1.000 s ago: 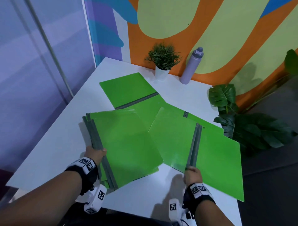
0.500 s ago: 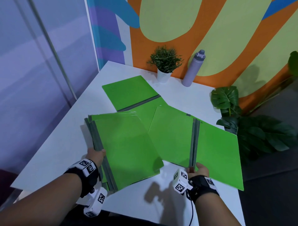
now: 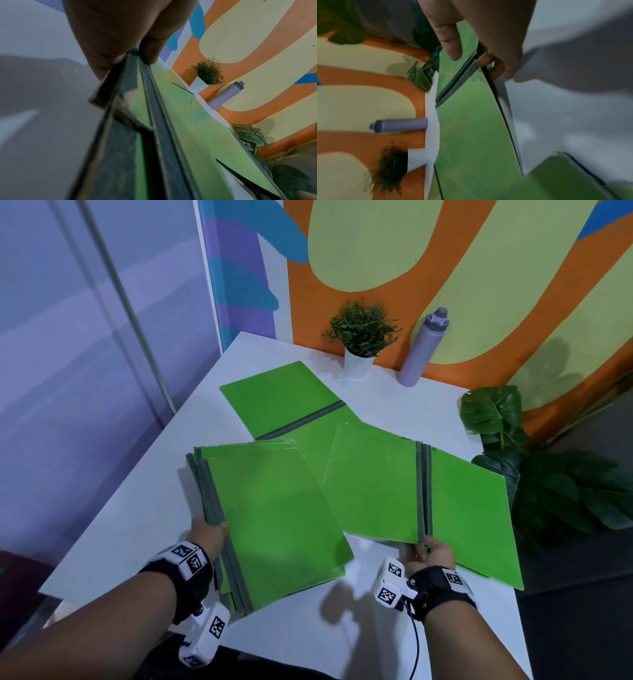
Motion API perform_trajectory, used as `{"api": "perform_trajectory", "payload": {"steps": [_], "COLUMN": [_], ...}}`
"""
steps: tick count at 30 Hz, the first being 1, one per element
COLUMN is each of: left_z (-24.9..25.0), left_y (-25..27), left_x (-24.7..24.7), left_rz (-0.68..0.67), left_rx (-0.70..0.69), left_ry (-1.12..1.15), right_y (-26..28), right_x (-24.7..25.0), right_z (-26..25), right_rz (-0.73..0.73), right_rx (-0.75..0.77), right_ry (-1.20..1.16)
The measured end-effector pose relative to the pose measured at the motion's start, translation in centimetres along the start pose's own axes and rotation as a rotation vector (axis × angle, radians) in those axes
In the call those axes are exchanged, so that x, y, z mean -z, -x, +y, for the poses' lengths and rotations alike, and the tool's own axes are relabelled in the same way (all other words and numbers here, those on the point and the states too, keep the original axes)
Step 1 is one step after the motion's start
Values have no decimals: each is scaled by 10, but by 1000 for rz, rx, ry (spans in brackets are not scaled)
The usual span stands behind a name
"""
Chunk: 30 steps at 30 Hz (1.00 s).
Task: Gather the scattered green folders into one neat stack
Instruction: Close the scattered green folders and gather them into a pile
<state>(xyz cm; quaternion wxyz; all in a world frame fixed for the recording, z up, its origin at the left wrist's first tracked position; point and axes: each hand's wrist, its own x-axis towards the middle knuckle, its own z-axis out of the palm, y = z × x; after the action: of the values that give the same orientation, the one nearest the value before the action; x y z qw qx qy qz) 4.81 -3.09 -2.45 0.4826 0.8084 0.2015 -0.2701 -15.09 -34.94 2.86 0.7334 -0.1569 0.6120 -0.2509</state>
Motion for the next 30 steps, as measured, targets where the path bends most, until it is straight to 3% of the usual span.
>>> {"api": "perform_trajectory", "payload": {"steps": [2,4,7,10,15,18,20,23,25,30], "left_z": [-2,-1,3,6,13,27,32,40,46,52], "left_y": [-3,-3,4,7,14,35,39,44,51,71], "left_x": [0,1,2,3,2,-1,-6,-10,-9,-8], "left_rz": [-6,-11,-25,-21,-43,-80,-108,-152,-175,-175], "left_rx": [0,-5,-1,-4,-10,-31,-32,-10,48,89], "left_ry": [5,9,23,12,43,136,195,280,312,86], "right_y": [-5,-1,3,22,70,92,98,90,88,76], "right_x": [-10,-11,-24,-37,-63,-79,-87,-83,-70,-34], "right_z": [0,-3,-18,-35,-55,-46,-24,20,50,101], "right_rz": [17,-38,-66,-161,-517,-627,-644,-509,-510,-701], "right_rx": [-49,37,45,173,386,441,460,577,618,328], "right_ry": [-125,-31,-92,-91,-65,-49,95,470,694,1108]}}
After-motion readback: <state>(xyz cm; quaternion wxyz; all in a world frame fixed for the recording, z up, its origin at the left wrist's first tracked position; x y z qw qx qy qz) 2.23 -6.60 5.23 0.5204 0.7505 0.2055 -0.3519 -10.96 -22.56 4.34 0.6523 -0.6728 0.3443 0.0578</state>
